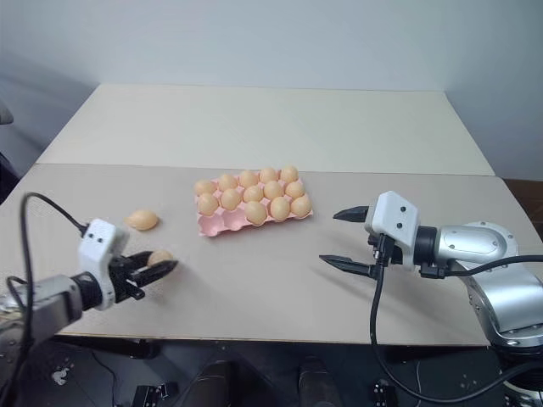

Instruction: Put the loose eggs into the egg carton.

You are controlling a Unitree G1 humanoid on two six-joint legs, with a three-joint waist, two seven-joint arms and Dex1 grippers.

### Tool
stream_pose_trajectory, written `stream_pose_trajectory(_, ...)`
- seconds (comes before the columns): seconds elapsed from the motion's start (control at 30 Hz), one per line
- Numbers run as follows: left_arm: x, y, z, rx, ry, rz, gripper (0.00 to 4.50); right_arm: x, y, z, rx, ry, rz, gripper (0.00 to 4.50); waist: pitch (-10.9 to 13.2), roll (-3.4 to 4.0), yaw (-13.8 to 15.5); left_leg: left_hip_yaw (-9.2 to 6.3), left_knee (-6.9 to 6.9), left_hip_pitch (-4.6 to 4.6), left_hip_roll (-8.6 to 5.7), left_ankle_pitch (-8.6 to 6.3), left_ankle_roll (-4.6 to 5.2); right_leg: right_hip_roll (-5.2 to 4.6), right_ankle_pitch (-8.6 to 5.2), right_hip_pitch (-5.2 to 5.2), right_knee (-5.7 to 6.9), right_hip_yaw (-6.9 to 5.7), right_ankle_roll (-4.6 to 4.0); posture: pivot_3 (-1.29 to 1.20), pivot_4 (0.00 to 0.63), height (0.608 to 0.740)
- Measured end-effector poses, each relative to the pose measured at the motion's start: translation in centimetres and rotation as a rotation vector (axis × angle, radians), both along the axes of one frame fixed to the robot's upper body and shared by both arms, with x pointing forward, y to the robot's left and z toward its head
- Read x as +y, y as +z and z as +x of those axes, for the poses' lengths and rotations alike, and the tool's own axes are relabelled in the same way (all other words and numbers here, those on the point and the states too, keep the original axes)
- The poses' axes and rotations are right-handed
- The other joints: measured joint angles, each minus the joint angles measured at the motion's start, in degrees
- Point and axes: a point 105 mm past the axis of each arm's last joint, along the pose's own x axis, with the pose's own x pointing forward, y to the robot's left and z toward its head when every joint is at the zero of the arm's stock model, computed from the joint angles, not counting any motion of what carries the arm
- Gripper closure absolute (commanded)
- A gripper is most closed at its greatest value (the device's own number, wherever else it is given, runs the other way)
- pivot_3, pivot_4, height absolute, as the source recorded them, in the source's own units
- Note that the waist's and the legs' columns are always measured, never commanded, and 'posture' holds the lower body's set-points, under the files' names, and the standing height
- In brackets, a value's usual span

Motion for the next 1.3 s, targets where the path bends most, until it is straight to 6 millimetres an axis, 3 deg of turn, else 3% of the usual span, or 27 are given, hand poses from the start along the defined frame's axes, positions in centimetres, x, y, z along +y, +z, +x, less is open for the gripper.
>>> stream_pose_trajectory(0.1,-0.2,1.3,0.5,-0.038,-0.072,0.003,2.46,0.1,0.0,0.0,-0.001,-0.005,0.008,0.00,0.00,0.00,0.10,0.00,0.00,0.01,-0.01,0.00,0.00,-0.01,0.00,0.02,-0.02,-0.01,0.00,0.00,0.150,0.740)
stream_pose_trajectory(0.3,-3.7,4.0,5.7,-0.177,-0.202,-0.029,2.46,0.6,0.2,0.0,-0.019,-0.008,0.026,0.00,-0.01,-0.01,1.27,-0.02,0.07,-0.06,-0.05,0.00,-0.01,-0.03,0.02,0.11,-0.19,-0.07,0.04,0.00,0.150,0.740)
stream_pose_trajectory(0.57,-7.9,3.8,9.9,-0.186,-0.356,-0.022,2.46,1.0,0.2,-0.3,-0.017,-0.025,0.031,0.00,-0.01,-0.01,1.13,-0.02,0.11,-0.12,-0.05,0.02,-0.01,-0.01,0.03,0.02,-0.06,-0.05,0.04,0.00,0.150,0.740)
stream_pose_trajectory(0.87,-10.1,1.7,11.1,-0.134,-0.426,0.010,2.46,0.8,0.3,-0.7,-0.010,-0.050,0.036,0.00,-0.01,-0.02,0.87,-0.02,0.14,-0.13,-0.05,0.02,0.00,0.00,0.02,-0.01,-0.02,-0.04,0.04,0.00,0.150,0.740)
stream_pose_trajectory(1.13,-9.7,1.2,10.8,-0.131,-0.432,0.023,0.02,0.9,0.8,-1.2,-0.020,-0.043,0.053,0.00,-0.01,-0.02,0.75,-0.03,0.15,-0.13,-0.05,0.02,0.00,0.00,0.02,0.00,0.00,-0.04,0.05,0.00,0.150,0.740)
stream_pose_trajectory(1.3,-9.2,3.8,9.8,-0.206,-0.438,-0.011,0.02,0.8,0.9,-1.2,-0.021,-0.044,0.055,0.00,-0.01,-0.02,0.62,-0.05,0.15,-0.14,-0.05,0.02,0.00,0.00,0.02,-0.01,0.00,-0.04,0.05,0.00,0.150,0.740)
